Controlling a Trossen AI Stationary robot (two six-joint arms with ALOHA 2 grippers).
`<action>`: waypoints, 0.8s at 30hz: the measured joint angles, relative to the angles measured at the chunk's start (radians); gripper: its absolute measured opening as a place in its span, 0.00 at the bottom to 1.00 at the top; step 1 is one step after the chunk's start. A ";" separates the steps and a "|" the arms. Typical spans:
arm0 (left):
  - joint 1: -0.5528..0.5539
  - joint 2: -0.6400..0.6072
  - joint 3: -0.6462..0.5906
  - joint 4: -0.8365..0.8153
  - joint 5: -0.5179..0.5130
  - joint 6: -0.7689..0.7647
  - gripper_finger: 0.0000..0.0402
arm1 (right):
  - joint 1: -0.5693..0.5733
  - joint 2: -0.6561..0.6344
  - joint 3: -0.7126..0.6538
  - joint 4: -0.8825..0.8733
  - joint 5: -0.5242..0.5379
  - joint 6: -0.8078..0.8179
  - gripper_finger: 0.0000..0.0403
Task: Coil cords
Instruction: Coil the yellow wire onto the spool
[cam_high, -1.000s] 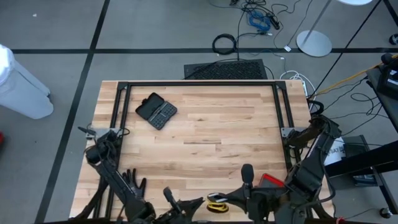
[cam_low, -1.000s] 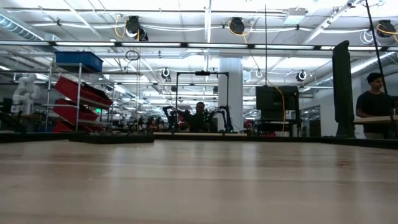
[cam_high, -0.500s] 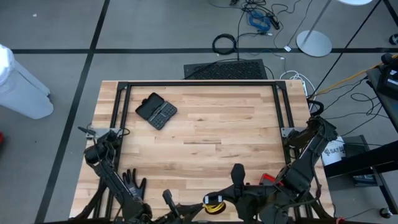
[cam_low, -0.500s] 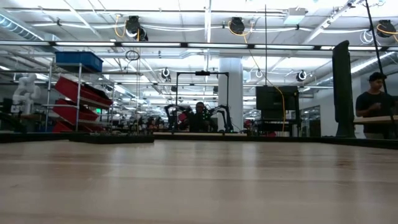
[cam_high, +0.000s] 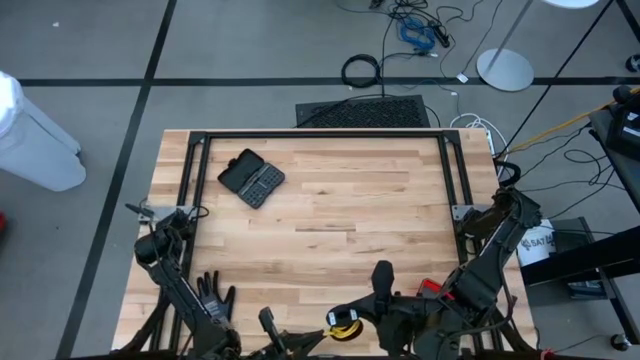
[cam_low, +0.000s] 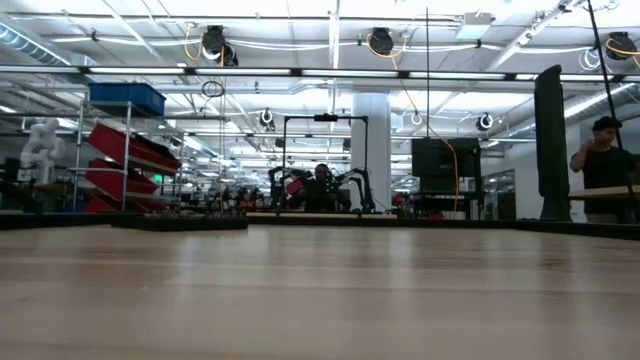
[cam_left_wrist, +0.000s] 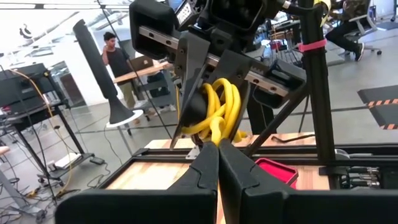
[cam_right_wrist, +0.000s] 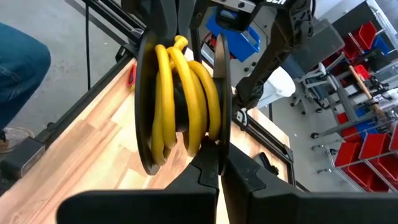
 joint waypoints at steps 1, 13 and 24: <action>-0.001 0.000 0.000 0.000 0.000 0.000 0.00 | 0.000 0.000 0.000 0.000 0.000 0.000 0.00; -0.002 0.000 0.000 -0.076 -0.159 0.000 0.00 | -0.019 0.060 -0.001 -0.070 0.028 0.004 0.00; 0.026 0.000 0.000 -0.440 -0.158 -0.328 0.00 | -0.052 0.155 -0.001 -0.086 0.148 -0.067 0.00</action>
